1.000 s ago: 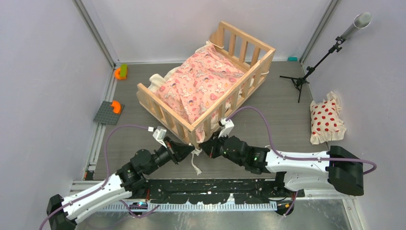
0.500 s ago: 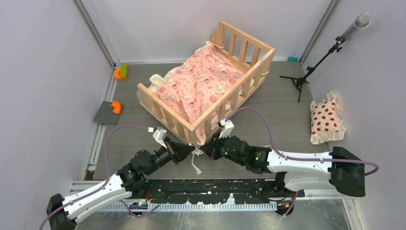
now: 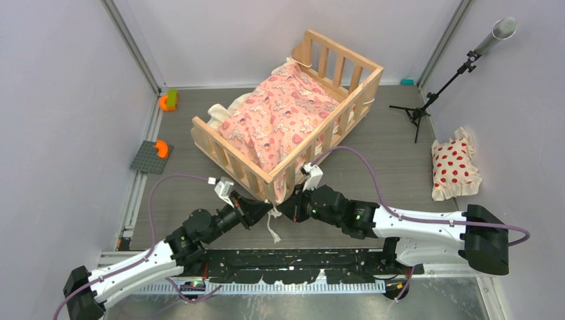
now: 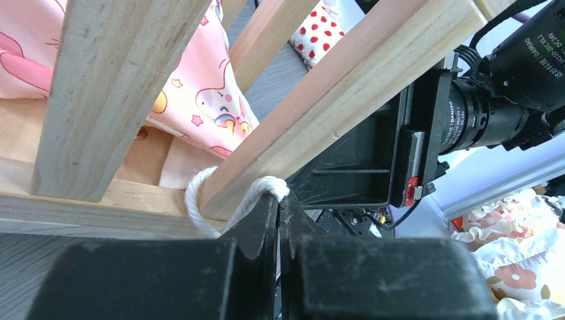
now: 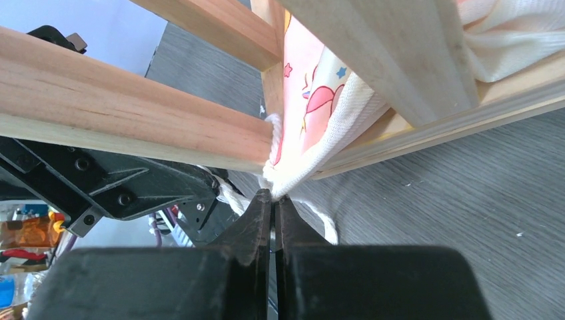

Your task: Set up the pet bed

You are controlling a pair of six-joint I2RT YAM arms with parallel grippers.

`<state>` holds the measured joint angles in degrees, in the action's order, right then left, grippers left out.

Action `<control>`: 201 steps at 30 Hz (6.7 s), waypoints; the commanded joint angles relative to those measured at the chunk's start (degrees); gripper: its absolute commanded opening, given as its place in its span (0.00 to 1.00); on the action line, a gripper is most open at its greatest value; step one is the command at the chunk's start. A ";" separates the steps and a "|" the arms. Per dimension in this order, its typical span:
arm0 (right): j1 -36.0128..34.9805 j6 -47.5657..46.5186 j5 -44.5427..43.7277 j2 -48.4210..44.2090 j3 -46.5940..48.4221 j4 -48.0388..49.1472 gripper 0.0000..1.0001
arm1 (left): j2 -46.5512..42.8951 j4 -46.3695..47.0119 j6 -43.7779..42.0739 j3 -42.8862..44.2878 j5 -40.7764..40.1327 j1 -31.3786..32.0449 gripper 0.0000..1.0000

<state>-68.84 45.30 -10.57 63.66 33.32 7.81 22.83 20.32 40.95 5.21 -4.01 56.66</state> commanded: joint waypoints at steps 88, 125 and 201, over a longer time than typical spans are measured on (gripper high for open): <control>-11.37 -1.66 -27.48 7.59 -15.17 43.73 0.36 | -4.08 -12.96 -9.28 6.18 -0.03 1.70 0.00; -11.41 3.23 -31.36 10.76 -12.72 39.09 0.01 | -6.16 -14.95 -7.53 5.82 -1.18 1.75 0.00; -18.95 2.05 -36.47 3.99 -10.43 35.95 0.01 | 9.17 -0.73 -5.61 4.02 7.13 1.74 0.00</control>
<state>-87.33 47.53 -42.96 67.13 20.18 39.81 31.03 16.97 36.60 8.32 -1.06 58.52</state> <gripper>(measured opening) 0.022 0.010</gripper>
